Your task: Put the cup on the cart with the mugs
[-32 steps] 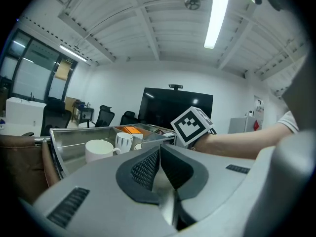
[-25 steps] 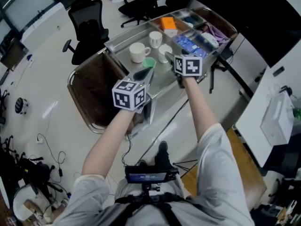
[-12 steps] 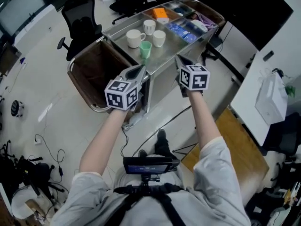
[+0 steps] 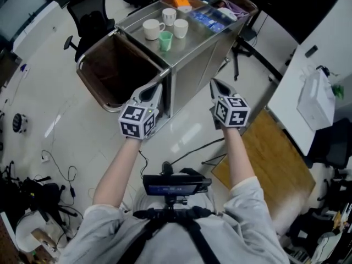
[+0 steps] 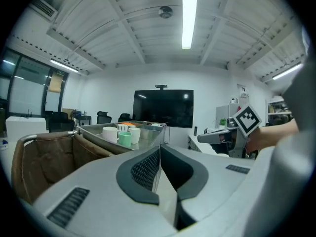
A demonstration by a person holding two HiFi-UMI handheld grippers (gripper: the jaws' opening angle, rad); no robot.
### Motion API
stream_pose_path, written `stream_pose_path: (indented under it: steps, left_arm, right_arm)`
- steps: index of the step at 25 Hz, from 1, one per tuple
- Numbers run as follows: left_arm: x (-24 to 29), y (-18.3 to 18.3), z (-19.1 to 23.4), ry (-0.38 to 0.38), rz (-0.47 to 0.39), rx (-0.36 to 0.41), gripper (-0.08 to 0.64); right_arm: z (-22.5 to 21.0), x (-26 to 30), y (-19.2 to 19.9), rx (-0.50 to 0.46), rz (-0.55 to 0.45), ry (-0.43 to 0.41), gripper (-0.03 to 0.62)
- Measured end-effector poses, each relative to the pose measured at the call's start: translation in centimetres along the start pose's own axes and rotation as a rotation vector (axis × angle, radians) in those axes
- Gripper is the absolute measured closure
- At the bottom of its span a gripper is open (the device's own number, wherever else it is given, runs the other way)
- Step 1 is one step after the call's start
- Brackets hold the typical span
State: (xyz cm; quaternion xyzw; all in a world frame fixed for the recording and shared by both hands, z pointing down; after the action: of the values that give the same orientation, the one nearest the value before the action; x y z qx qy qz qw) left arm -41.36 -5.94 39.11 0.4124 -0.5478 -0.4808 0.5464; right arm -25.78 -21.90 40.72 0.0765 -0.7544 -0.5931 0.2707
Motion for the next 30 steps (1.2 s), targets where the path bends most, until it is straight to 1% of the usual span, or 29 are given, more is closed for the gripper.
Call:
stream_pose_path:
  steps: [5,9,13,16,18,21,25,30]
  left_arm:
    - [-2.5,3.1,-1.1,-0.051,0.032,-0.017,0.548]
    - [-4.1,5.6,-2.7,-0.088,0.053,-0.037,0.548]
    - [-5.4,7.2,-4.2,-0.118,0.065,-0.065,0.548]
    - [-6.4,7.7,-4.7,-0.146,0.062,-0.071,0.548]
    - [-7.0,7.9,-5.0,-0.156,0.061,-0.072,0.548]
    - [-7.9,8.4,-5.5,-0.171,0.062,-0.076,0.548]
    - [-8.8,8.4,-6.0,-0.189,0.053,-0.085,0.548]
    - [-9.6,8.8,-6.8,-0.200,0.052,-0.097,0.548]
  right_arm:
    - [-1.6,-4.1,3.6,0.030,0.001,0.023,0.592]
    - [-3.1,-6.9,7.2,0.070,0.035,0.025,0.592]
    - [-4.1,-9.5,9.9,0.069,0.061,0.036,0.592]
    - [-4.2,-10.8,10.4,0.064,0.065,0.025,0.592]
    - [-4.5,-11.2,11.0,0.074,0.065,0.019,0.592]
    - [-4.5,-12.0,11.7,0.061,0.076,0.009,0.592]
    - [-4.2,-12.8,11.8,0.051,0.080,-0.006,0.592]
    - [-4.1,-13.6,13.1,0.099,0.092,-0.032,0.592]
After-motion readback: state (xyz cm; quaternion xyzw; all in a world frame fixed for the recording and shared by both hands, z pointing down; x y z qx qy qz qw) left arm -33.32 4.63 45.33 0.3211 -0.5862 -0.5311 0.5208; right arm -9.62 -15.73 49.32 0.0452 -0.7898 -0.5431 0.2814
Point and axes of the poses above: the fingertips, and each gripper's own axes: x forward along the fingers, z to its left, y out of its underside, the point moved 3 cm from there along -x, backward along the fingers, and after that the axes turned 1 degree about x, right-handed, at the moved point
